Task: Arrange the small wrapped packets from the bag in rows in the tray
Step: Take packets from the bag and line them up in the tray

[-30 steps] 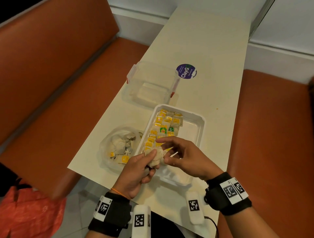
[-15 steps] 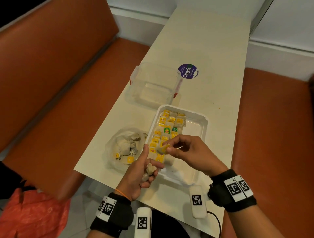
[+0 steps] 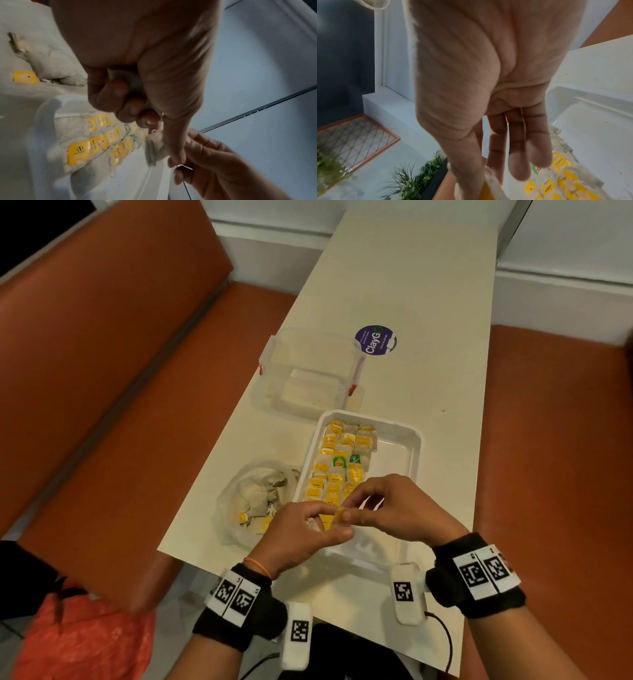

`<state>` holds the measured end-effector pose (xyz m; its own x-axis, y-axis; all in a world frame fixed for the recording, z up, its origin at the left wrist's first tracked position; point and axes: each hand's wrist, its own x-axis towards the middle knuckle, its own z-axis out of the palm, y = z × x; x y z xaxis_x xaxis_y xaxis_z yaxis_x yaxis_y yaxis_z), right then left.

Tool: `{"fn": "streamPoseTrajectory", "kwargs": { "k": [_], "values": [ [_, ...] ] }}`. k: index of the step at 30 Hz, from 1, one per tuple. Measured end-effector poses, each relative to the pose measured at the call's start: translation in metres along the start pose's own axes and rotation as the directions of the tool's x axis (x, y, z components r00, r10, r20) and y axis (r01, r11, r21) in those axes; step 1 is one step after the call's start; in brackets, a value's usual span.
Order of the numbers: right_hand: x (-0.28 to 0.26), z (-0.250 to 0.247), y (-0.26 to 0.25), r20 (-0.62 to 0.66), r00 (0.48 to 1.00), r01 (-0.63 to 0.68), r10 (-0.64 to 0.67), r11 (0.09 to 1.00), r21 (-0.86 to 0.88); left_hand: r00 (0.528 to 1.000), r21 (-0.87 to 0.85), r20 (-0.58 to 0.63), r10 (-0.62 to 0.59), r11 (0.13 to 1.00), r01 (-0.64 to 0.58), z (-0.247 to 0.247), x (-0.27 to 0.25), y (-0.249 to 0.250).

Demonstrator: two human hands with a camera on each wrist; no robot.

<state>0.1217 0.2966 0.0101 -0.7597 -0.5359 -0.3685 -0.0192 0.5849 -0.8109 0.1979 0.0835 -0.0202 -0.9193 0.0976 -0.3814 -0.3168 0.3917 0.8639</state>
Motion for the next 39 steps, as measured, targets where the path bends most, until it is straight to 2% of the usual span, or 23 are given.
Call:
{"fn": "streamPoseTrajectory", "kwargs": {
  "k": [4, 7, 11, 14, 17, 20, 26, 32, 36, 39],
  "values": [
    [0.005, -0.001, 0.009, 0.034, 0.999, 0.005, -0.003, 0.999, -0.041, 0.998, 0.012, -0.031, -0.058, 0.998, 0.058, 0.016, 0.006, -0.001],
    [0.011, 0.006, 0.022, 0.02, 1.0, -0.006, 0.005, 0.999, 0.037, 0.982, 0.033, -0.121, -0.145, 0.988, 0.15, 0.026, 0.013, -0.008],
    [0.023, 0.03, 0.049, -0.046, 0.996, -0.072, 0.077, 0.992, 0.103, 0.965, 0.101, -0.148, -0.215, 0.968, 0.231, 0.036, 0.015, -0.015],
    [0.031, 0.046, 0.068, -0.072, 0.99, -0.119, 0.125, 0.99, 0.08, 0.939, 0.011, -0.229, -0.256, 0.964, 0.266, 0.034, 0.011, -0.022],
    [0.035, 0.056, 0.076, -0.02, 0.986, -0.164, 0.164, 0.986, 0.029, 0.91, -0.144, -0.29, -0.297, 0.953, 0.265, 0.03, 0.003, -0.024],
    [0.039, 0.062, 0.076, 0.012, 0.982, -0.19, 0.19, 0.982, 0.001, 0.896, -0.201, -0.305, -0.323, 0.941, 0.271, 0.025, -0.004, -0.026],
    [0.045, 0.067, 0.081, -0.128, 0.971, -0.208, 0.204, 0.978, -0.02, 0.87, -0.277, -0.311, -0.383, 0.912, 0.303, 0.02, -0.013, -0.034],
    [0.047, 0.071, 0.088, -0.203, 0.936, -0.289, 0.289, 0.957, 0.032, 0.87, -0.291, -0.295, -0.396, 0.904, 0.313, 0.018, -0.012, -0.036],
    [0.045, 0.075, 0.089, -0.264, 0.917, -0.292, 0.3, 0.954, 0.073, 0.872, -0.302, -0.285, -0.398, 0.901, 0.312, 0.022, -0.011, -0.037],
    [0.041, 0.078, 0.089, -0.319, 0.908, -0.276, 0.273, 0.961, 0.038, 0.872, -0.288, -0.282, -0.399, 0.903, 0.32, 0.026, -0.011, -0.037]
  ]
}}
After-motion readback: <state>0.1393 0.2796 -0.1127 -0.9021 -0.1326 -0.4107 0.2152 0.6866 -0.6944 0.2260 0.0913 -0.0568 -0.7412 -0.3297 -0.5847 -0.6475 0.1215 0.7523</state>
